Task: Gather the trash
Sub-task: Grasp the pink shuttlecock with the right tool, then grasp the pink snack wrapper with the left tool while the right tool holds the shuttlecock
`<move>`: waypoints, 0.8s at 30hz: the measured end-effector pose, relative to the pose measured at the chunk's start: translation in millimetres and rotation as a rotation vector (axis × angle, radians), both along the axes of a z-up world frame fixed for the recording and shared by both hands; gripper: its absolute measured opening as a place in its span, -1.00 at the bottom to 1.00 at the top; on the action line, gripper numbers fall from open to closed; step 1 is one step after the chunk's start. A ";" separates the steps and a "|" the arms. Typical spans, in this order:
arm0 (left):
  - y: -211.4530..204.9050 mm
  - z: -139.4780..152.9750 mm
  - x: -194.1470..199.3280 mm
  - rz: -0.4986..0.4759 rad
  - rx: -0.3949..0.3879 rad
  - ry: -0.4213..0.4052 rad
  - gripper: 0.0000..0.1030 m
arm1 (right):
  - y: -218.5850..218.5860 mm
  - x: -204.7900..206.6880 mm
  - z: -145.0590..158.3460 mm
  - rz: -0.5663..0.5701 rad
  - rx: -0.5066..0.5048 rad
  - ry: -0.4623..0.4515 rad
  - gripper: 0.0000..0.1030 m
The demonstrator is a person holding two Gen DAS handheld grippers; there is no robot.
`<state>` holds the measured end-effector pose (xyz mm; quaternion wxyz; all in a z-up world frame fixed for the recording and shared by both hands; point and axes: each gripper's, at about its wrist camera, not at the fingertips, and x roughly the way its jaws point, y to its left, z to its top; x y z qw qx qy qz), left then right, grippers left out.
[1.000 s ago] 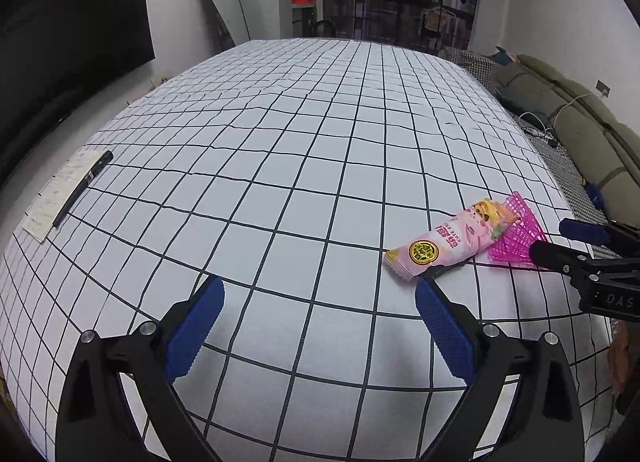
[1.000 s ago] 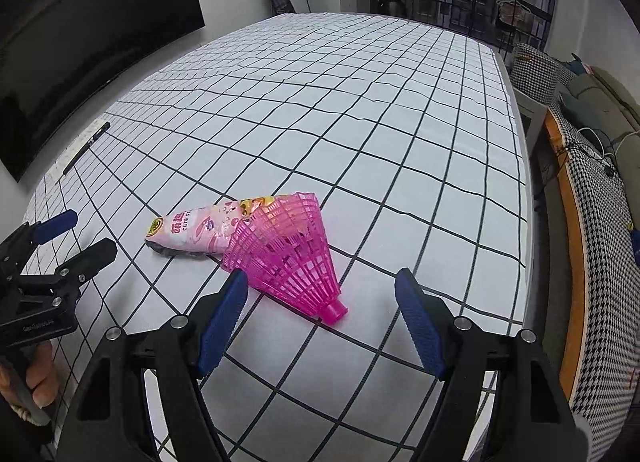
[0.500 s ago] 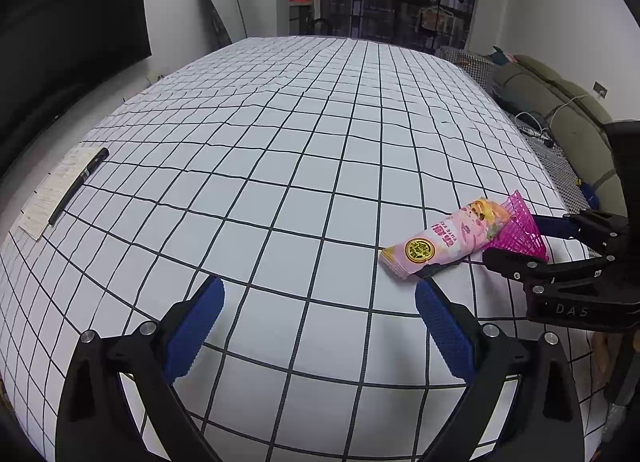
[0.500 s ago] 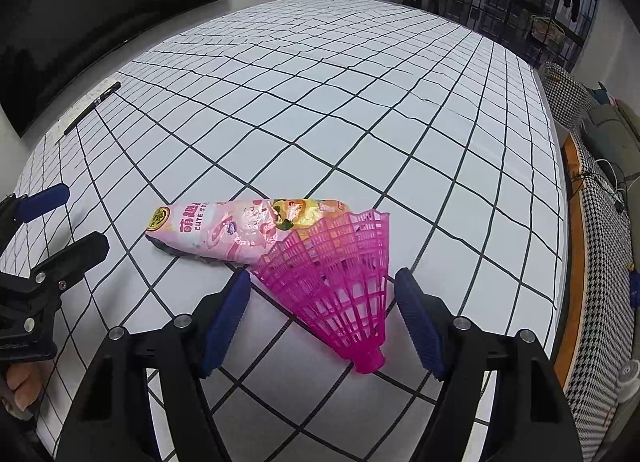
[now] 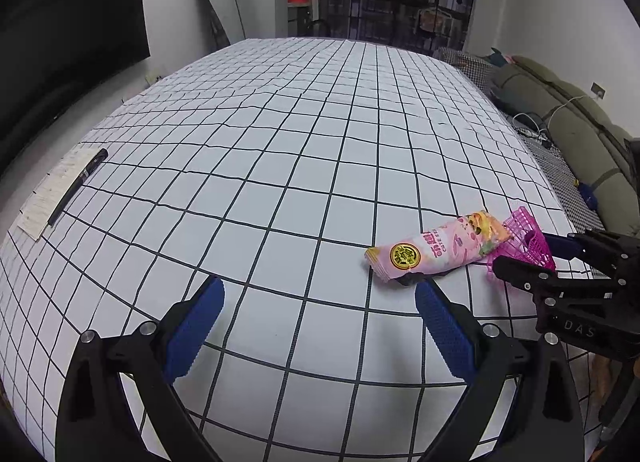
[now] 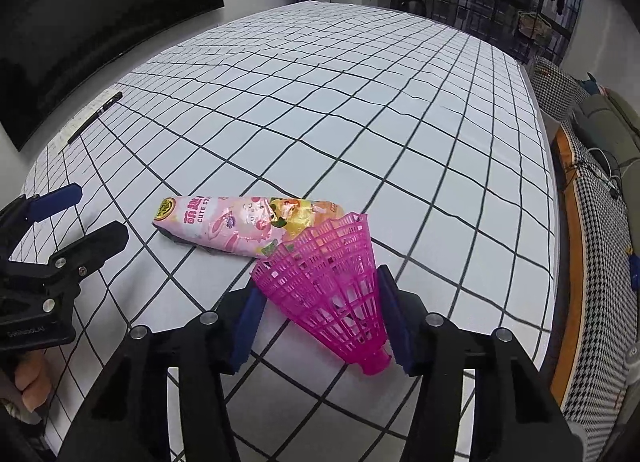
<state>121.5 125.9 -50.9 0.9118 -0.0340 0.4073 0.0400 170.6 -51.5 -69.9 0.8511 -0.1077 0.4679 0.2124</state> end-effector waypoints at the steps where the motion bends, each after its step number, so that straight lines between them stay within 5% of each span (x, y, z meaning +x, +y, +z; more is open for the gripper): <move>1: -0.7 1.0 -0.7 0.001 0.005 -0.004 0.83 | -4.7 -2.8 0.8 -0.023 0.008 0.002 0.03; 20: -22.4 13.8 -16.4 -0.098 -0.006 -0.012 0.84 | -90.5 -96.7 17.4 -0.387 0.193 0.004 0.03; 24: -25.1 19.1 -20.8 -0.129 0.049 -0.010 0.84 | -99.1 -117.9 17.6 -0.418 0.236 -0.002 0.03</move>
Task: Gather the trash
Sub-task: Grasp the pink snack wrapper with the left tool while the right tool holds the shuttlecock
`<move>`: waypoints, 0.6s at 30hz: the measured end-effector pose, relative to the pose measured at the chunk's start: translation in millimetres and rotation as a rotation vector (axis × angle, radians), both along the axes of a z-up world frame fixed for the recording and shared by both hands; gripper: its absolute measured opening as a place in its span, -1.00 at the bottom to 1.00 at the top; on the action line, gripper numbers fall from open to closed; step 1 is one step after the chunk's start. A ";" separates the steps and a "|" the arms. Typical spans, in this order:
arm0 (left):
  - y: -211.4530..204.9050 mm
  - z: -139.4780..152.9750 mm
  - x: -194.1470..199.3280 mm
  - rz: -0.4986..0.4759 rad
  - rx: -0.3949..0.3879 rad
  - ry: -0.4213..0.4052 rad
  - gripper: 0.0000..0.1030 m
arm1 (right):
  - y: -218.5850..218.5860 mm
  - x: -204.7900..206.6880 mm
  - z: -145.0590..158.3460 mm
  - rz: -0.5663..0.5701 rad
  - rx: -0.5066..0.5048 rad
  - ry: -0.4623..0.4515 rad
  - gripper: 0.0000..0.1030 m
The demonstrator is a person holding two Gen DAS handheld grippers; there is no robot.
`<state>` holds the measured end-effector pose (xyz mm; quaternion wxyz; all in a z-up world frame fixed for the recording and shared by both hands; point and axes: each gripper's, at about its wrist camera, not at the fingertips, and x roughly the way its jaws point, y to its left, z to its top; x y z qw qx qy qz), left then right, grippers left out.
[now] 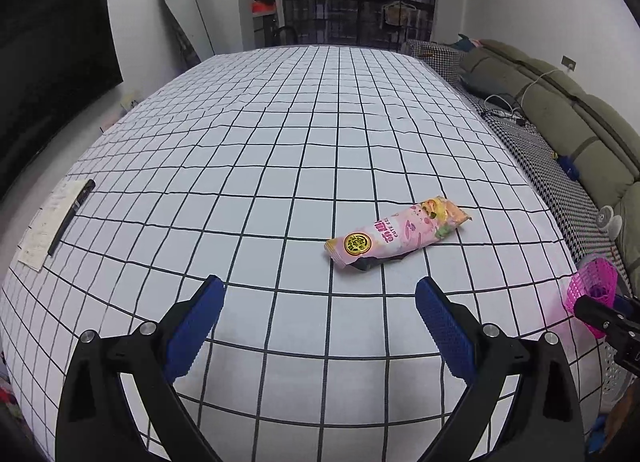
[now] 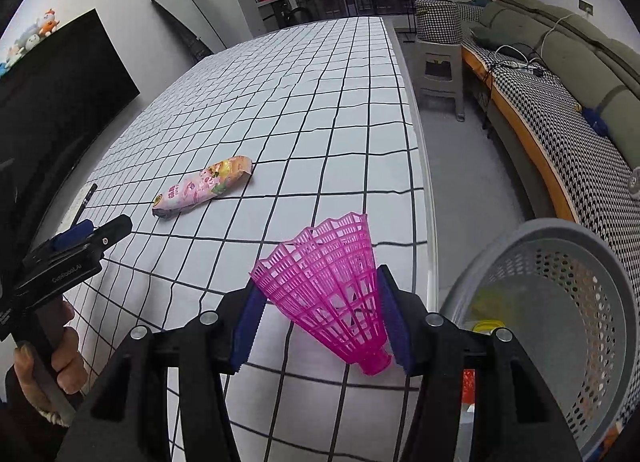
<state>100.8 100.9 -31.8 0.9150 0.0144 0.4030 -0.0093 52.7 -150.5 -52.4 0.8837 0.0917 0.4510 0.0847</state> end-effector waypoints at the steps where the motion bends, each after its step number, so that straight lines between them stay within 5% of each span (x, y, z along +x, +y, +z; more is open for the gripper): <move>1: 0.6 1.4 0.6 -0.011 0.006 0.003 0.84 | -1.8 -4.7 -0.8 -0.008 0.019 -0.001 0.03; 9: -6.4 -5.1 24.5 -0.137 0.019 0.072 0.84 | -1.4 -31.2 0.7 -0.005 0.075 -0.004 0.03; 18: -36.1 -24.9 60.1 -0.288 0.122 0.083 0.84 | -4.5 -38.9 5.6 -0.005 0.093 -0.006 0.03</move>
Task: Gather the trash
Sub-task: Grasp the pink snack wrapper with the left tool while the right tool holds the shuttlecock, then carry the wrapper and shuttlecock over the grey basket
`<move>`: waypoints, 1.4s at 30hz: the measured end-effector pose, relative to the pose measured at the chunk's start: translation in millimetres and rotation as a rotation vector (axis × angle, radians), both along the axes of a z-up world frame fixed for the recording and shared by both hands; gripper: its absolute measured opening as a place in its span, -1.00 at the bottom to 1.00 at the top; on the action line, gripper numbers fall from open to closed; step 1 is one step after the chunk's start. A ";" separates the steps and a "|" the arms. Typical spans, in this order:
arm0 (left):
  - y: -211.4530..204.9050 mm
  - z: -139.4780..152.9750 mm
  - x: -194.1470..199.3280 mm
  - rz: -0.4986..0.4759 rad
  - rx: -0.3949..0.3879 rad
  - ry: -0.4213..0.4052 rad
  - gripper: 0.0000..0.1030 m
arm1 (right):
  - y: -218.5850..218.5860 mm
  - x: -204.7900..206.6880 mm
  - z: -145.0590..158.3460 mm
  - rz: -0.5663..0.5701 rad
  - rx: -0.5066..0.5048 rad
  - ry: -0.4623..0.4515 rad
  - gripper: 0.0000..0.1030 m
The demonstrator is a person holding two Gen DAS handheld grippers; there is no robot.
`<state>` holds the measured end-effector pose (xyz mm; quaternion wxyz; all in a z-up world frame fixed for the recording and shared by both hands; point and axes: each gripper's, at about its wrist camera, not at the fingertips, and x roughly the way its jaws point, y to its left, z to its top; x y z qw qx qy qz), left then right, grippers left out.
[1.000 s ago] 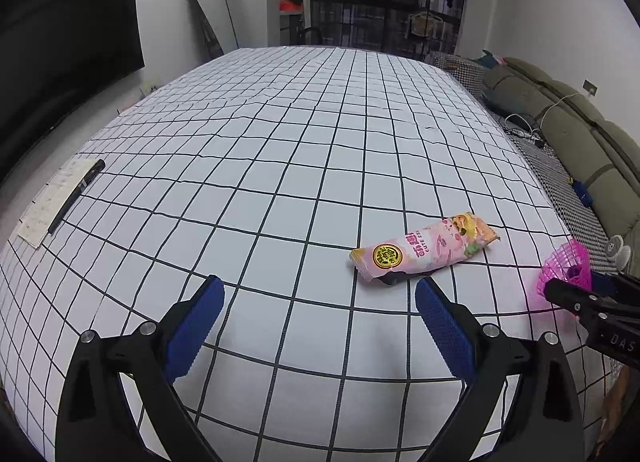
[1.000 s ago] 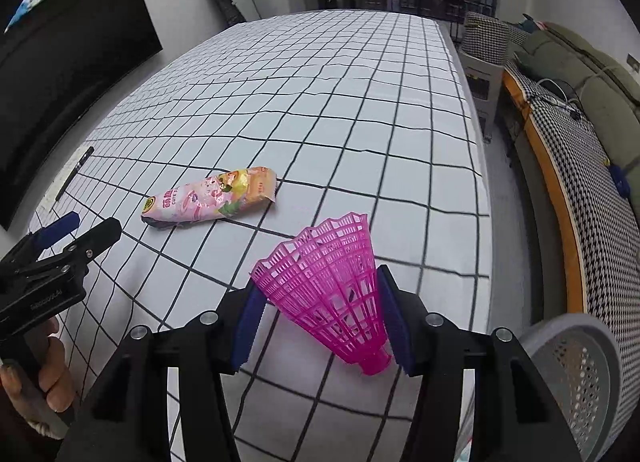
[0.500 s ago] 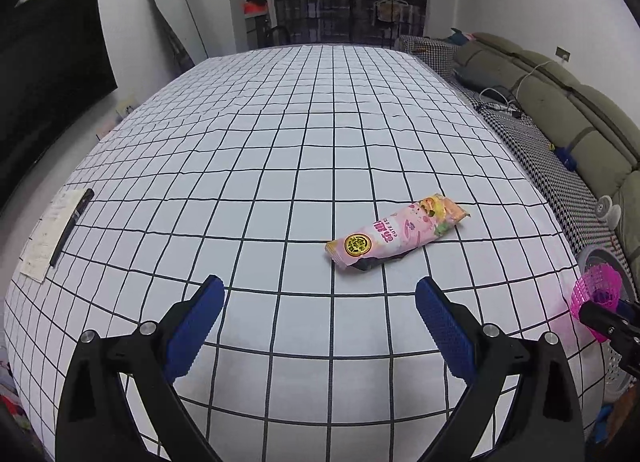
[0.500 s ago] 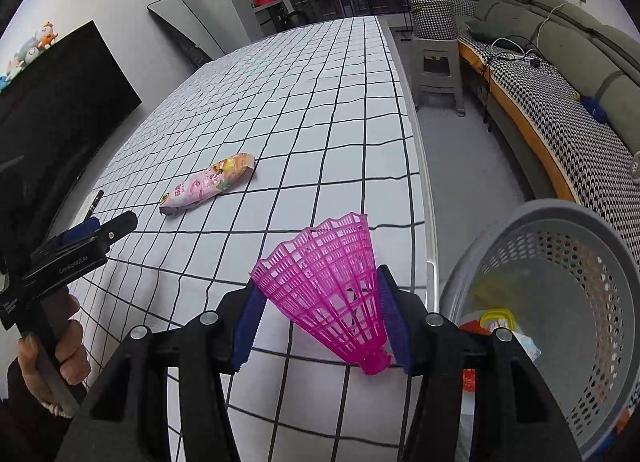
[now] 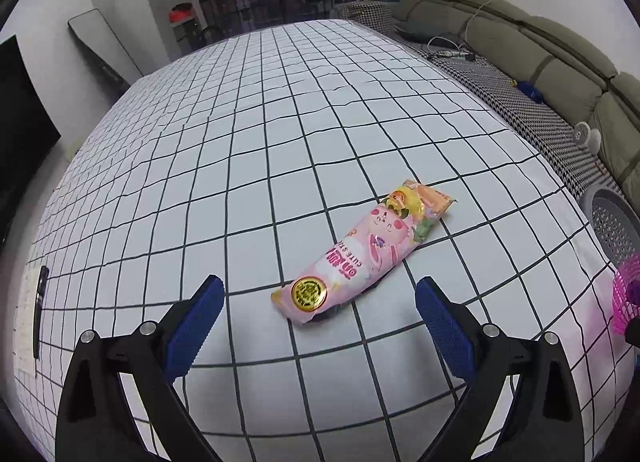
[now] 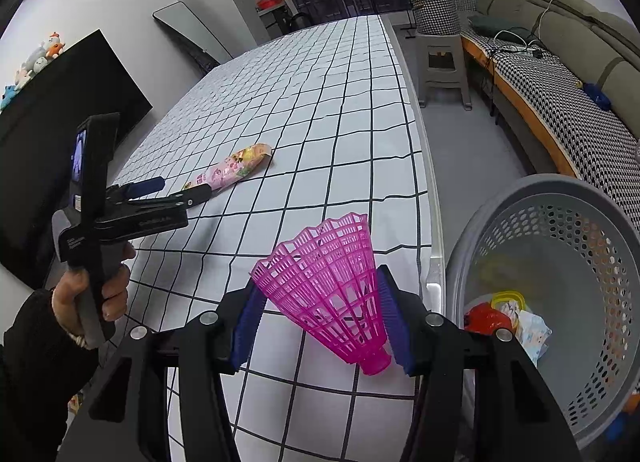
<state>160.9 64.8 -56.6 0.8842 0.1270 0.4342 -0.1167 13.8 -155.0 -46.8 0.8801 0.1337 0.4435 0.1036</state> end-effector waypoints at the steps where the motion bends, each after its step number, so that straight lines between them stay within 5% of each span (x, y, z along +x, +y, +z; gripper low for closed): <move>1: -3.3 -0.5 3.8 -0.015 0.000 0.002 0.84 | -0.9 0.4 0.6 -0.001 0.002 -0.002 0.03; 10: -19.0 -21.5 33.2 -0.079 -0.017 0.081 0.83 | -4.4 2.6 -3.9 0.006 0.018 0.011 0.03; 13: -19.8 -20.1 35.1 -0.091 -0.064 0.102 0.54 | -7.9 3.5 -4.3 -0.002 0.024 0.010 0.03; 18: -25.7 -17.0 22.6 -0.107 -0.098 0.110 -0.31 | -11.4 2.1 -4.8 -0.009 0.034 0.007 0.03; 24: -27.3 -10.6 -5.1 -0.073 -0.127 0.092 -0.65 | -15.0 -1.8 -4.0 -0.013 0.048 0.000 0.03; 32: -28.8 20.8 -50.6 -0.009 -0.156 0.005 -0.65 | -26.2 -12.1 -2.7 -0.026 0.059 -0.010 0.03; 42: -80.2 51.9 -103.0 -0.030 -0.164 -0.072 -0.65 | -61.5 -37.3 7.4 -0.078 0.054 -0.052 0.03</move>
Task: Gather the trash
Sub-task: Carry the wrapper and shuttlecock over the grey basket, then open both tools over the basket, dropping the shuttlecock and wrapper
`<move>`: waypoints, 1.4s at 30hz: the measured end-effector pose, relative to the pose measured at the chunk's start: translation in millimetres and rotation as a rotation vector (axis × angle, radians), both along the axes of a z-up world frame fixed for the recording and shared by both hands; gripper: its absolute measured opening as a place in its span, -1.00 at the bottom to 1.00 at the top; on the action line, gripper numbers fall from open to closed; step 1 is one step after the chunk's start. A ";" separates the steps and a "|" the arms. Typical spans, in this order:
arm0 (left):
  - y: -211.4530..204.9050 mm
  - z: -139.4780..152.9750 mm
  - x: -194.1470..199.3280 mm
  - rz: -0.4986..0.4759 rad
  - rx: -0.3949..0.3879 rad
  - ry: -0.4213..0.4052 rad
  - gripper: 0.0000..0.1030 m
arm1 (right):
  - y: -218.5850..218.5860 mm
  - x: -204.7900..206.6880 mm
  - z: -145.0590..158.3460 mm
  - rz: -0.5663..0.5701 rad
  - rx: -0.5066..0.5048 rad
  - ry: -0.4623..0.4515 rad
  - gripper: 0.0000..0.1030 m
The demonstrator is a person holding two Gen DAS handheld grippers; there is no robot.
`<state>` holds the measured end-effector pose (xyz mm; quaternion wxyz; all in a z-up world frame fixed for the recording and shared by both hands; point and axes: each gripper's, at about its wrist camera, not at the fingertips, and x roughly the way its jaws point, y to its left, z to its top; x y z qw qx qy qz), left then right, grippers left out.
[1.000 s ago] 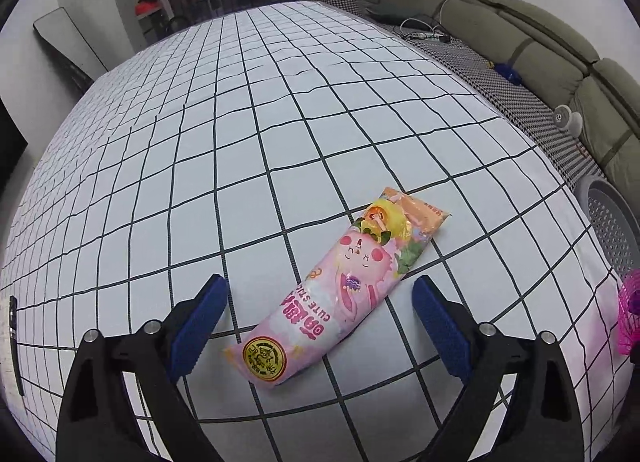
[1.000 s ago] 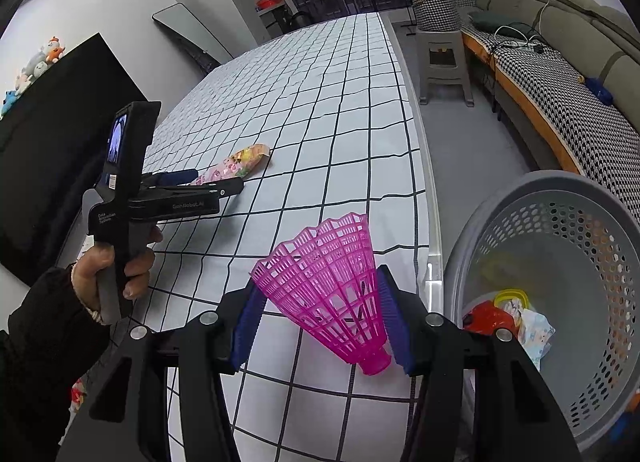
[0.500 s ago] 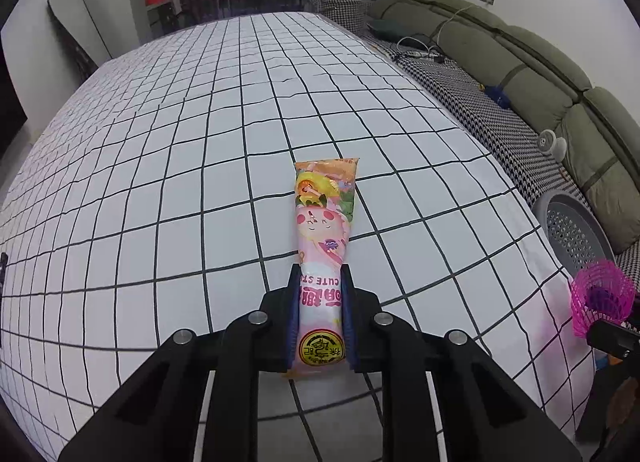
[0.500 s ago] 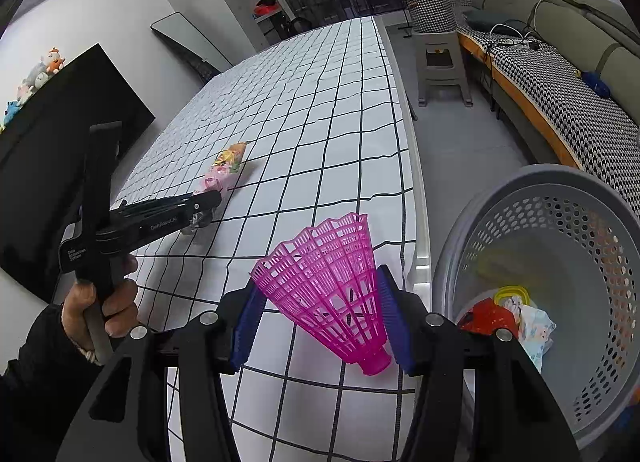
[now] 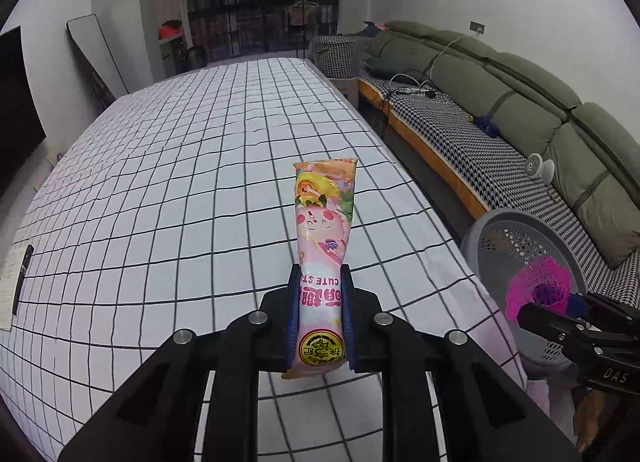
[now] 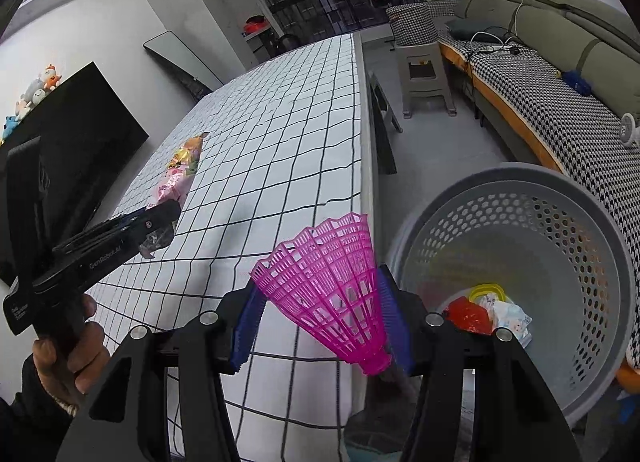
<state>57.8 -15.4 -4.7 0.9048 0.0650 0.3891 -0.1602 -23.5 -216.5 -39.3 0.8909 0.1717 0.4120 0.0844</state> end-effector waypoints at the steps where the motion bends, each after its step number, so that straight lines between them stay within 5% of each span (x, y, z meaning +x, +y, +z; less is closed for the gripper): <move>1: -7.7 0.3 -4.0 -0.004 -0.001 -0.001 -0.65 | -7.2 -3.6 0.9 -0.010 -0.001 -0.002 0.03; 18: -155.2 -35.5 -48.3 -0.157 0.018 0.084 -0.64 | -119.6 -47.4 -23.3 -0.201 -0.052 0.027 0.03; 28: -189.8 -50.0 -50.4 -0.158 0.036 0.126 -0.52 | -153.3 -53.8 -38.7 -0.233 -0.037 0.034 0.16; 31: -191.9 -51.8 -49.4 -0.145 0.044 0.131 -0.34 | -158.4 -58.0 -39.3 -0.234 -0.039 0.024 0.40; 35: -195.0 -52.5 -49.6 -0.125 0.049 0.125 0.19 | -163.4 -58.6 -38.6 -0.251 -0.030 0.018 0.42; 42: -196.6 -51.1 -49.4 -0.093 0.072 0.112 0.37 | -168.4 -61.6 -44.5 -0.287 -0.022 0.030 0.42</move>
